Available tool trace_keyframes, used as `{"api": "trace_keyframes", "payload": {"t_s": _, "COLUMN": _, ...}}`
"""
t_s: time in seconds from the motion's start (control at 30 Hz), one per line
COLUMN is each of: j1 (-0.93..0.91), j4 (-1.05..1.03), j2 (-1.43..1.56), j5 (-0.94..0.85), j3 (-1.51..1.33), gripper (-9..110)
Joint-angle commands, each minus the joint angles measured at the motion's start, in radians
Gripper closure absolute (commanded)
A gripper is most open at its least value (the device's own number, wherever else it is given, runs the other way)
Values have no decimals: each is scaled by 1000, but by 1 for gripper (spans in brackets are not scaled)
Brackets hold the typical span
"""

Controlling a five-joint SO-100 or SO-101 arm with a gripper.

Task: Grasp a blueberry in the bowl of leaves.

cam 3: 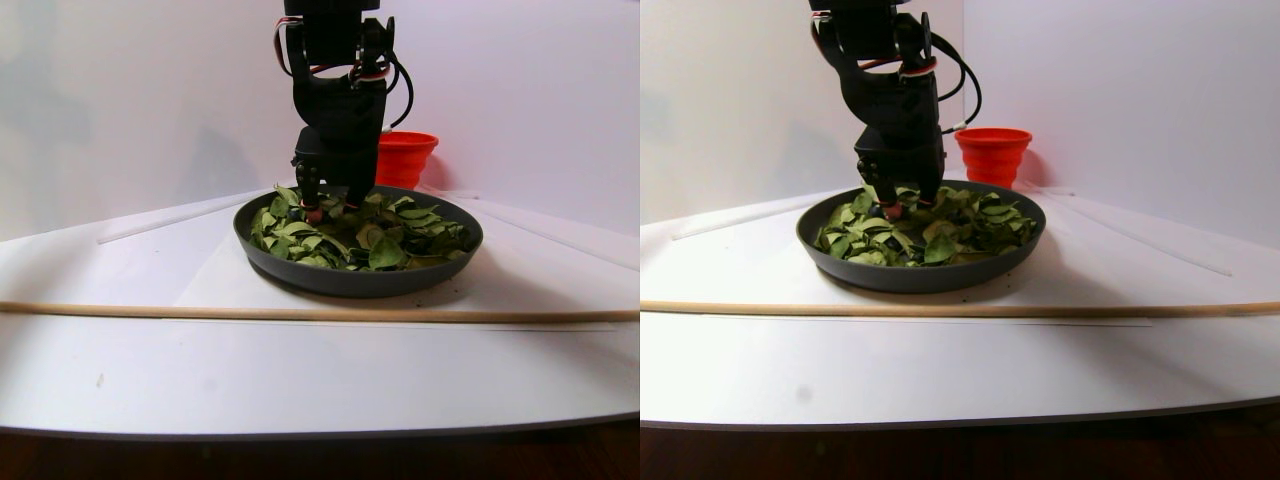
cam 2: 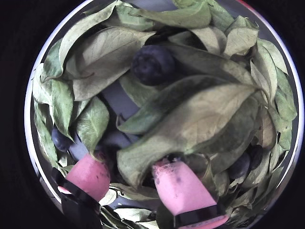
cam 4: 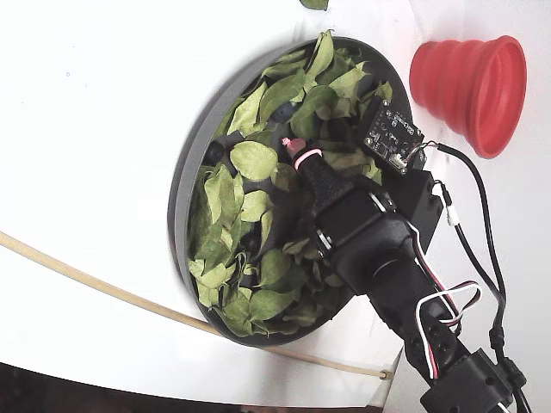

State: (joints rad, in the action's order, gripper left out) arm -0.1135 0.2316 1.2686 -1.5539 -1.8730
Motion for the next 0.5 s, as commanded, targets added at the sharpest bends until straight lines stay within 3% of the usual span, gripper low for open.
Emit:
{"api": "trace_keyframes", "payload": {"t_s": 0.0, "j1": -2, "j4": 21, "j2": 23, "j5": 3, "j3": 41, "gripper": 84}}
{"api": "trace_keyframes", "payload": {"t_s": 0.47, "j1": 2, "j4": 28, "j2": 18, "j5": -12, "j3": -6, "gripper": 89}}
